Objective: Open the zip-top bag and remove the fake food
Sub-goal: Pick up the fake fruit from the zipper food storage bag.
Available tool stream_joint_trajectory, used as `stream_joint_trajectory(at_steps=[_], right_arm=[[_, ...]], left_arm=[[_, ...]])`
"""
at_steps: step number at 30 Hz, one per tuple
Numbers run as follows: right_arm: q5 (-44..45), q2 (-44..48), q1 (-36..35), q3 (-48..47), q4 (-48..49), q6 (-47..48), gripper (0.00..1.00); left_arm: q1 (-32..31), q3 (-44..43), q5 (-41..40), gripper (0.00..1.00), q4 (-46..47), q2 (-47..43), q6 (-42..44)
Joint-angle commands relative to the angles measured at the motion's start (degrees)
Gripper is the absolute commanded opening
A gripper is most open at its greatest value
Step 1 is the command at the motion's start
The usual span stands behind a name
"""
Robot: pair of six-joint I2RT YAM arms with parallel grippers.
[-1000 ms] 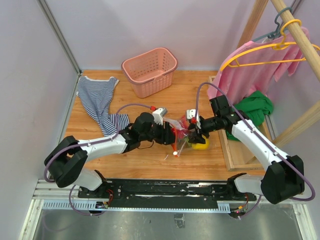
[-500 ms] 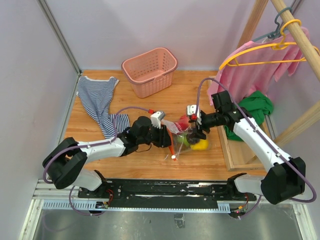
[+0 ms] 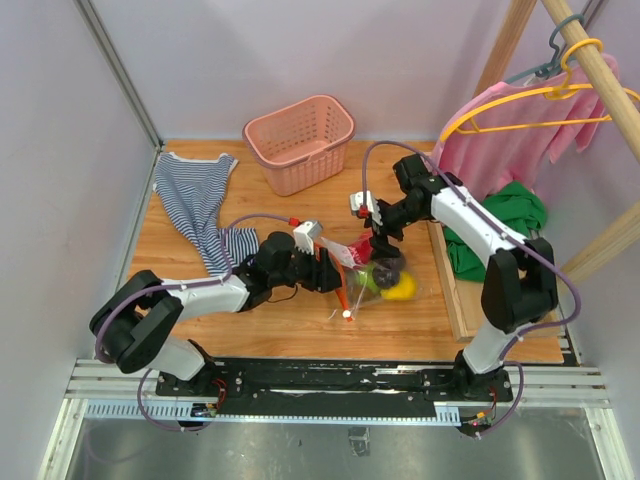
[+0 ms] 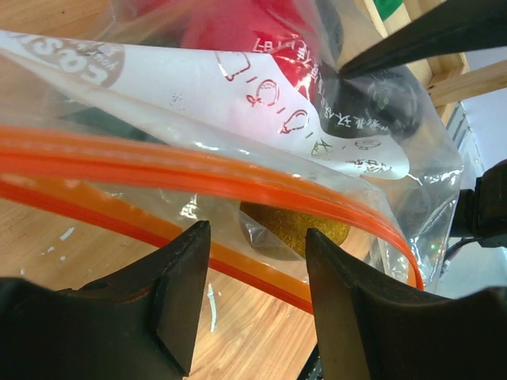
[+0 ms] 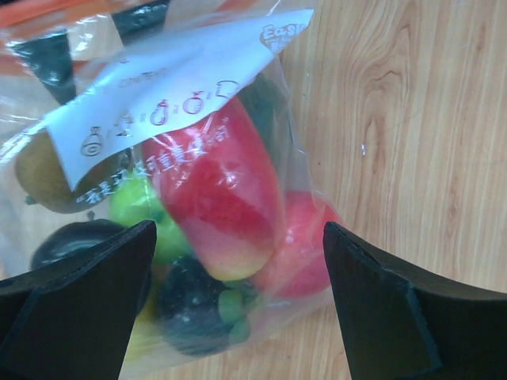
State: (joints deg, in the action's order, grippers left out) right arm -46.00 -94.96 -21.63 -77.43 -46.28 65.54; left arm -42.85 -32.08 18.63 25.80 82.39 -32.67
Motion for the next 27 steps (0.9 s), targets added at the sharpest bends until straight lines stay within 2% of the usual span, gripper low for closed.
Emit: stream_joint_trajectory(at_steps=[1, 5, 10, 15, 24, 27], right_arm=[[0.15, -5.64, -1.05, -6.47, -7.95, 7.17, 0.87], [-1.33, -9.67, -2.01, -8.91, -11.20, 9.64, 0.85], [-4.20, -10.01, -2.85, -7.40, -13.06, 14.92, 0.82], [-7.08, -10.21, -3.05, -6.85, -19.95, 27.95, 0.68], [-7.62, -12.96, -4.36, -9.47, -25.78, 34.14, 0.50], [-7.97, -13.64, -4.87, -10.22, -27.26, 35.93, 0.47]], left_arm=[[1.32, 0.77, 1.23, 0.58, 2.56, -1.06, -0.17], [2.48, 0.79, 1.70, 0.64, 2.89, -0.19, -0.43], [4.19, 0.83, 2.81, 0.74, 4.15, 0.14, -2.38], [5.20, -0.04, 5.95, 0.75, 4.26, 0.61, -1.83], [5.23, -0.59, 10.01, 0.78, 1.04, 0.42, 1.16], [5.23, -0.50, 11.92, 0.79, 0.76, -0.21, 1.97]])
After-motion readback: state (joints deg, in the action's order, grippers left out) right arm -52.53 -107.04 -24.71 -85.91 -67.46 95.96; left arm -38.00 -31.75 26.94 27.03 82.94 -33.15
